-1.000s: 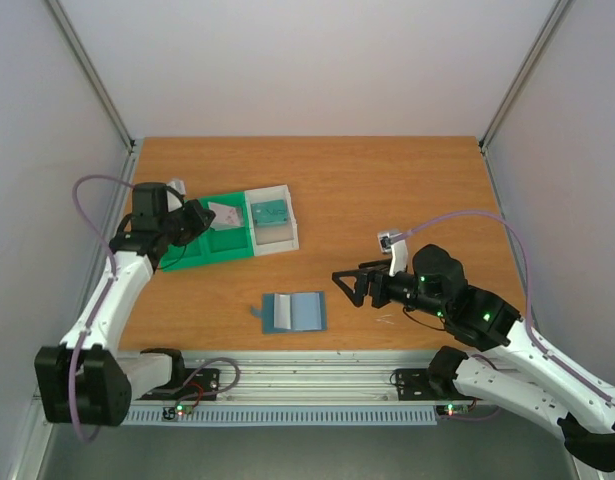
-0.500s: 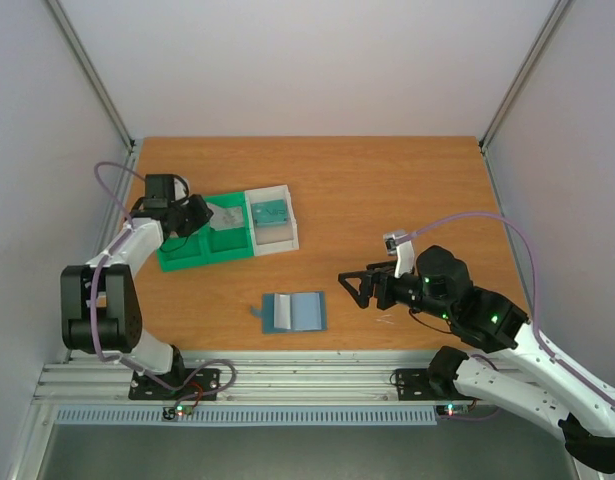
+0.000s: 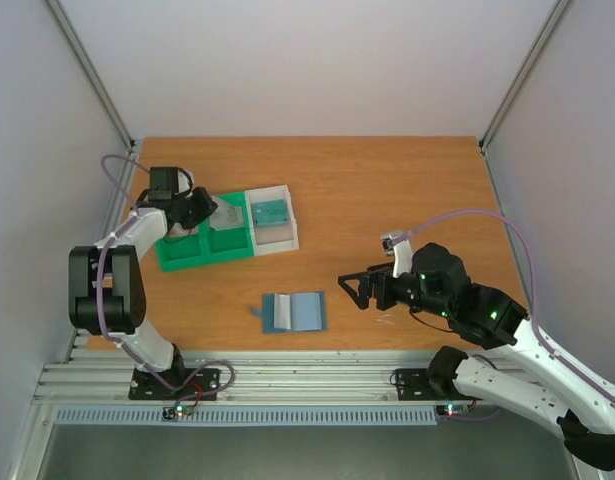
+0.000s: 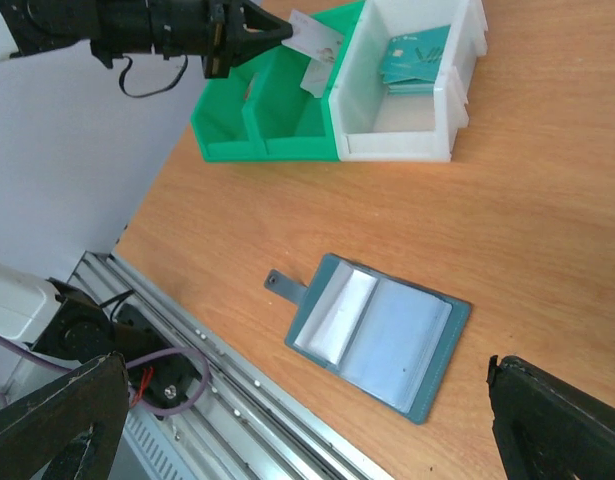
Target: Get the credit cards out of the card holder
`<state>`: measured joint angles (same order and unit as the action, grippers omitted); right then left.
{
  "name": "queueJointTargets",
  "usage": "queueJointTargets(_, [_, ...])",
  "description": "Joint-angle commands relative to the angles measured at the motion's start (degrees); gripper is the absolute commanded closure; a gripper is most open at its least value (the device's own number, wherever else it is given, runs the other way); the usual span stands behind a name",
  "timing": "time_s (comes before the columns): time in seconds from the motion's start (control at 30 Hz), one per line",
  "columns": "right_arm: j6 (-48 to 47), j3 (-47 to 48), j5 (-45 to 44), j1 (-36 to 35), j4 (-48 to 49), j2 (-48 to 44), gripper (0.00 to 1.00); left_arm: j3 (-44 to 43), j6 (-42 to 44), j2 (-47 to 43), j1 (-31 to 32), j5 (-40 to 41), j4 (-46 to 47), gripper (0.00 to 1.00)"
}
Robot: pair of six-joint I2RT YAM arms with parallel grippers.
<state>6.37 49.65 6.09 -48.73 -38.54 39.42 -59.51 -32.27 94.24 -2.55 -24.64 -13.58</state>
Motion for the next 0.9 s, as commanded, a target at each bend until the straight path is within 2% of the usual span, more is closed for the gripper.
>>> queueJointTargets(0.0, [-0.87, 2.26, 1.12, 0.31, -1.71, 0.4, 0.01, -3.62, 2.07, 2.36, -0.23, -0.38, -0.04, 1.0])
queueJointTargets(0.17, [-1.03, 1.52, 0.48, 0.31, -1.36, 0.78, 0.01, -5.93, 2.46, 4.83, -0.19, -1.37, -1.89, 0.98])
queueJointTargets(0.33, [0.47, 1.07, -0.18, 0.31, 0.06, -0.93, 0.02, -9.12, 3.86, 7.08, -0.12, -1.61, -6.0, 0.9])
queueJointTargets(0.47, [0.7, 0.59, -4.47, 0.32, -0.15, -2.15, 0.02, -9.78, 5.14, 7.84, -0.14, -0.2, -7.1, 0.9])
queueJointTargets(0.67, [0.49, 1.24, -9.66, 0.3, -2.75, -0.89, 0.02, -10.89, 5.66, 8.24, -0.21, 2.61, -10.22, 0.81])
queueJointTargets(0.73, [1.06, 1.32, -10.05, 0.3, -2.84, -0.48, 0.02, -11.07, 5.19, 7.88, -0.23, 3.33, -11.02, 0.73])
queueJointTargets(0.8, [1.73, 1.25, -10.72, 0.3, -2.7, -0.04, 0.01, -10.91, 4.67, 7.31, -0.11, 4.02, -11.53, 0.6])
queueJointTargets(0.87, [2.5, 1.71, -11.84, 0.3, -2.95, 0.81, 0.02, -10.62, 3.81, 6.6, -0.16, 5.37, -12.3, 0.5])
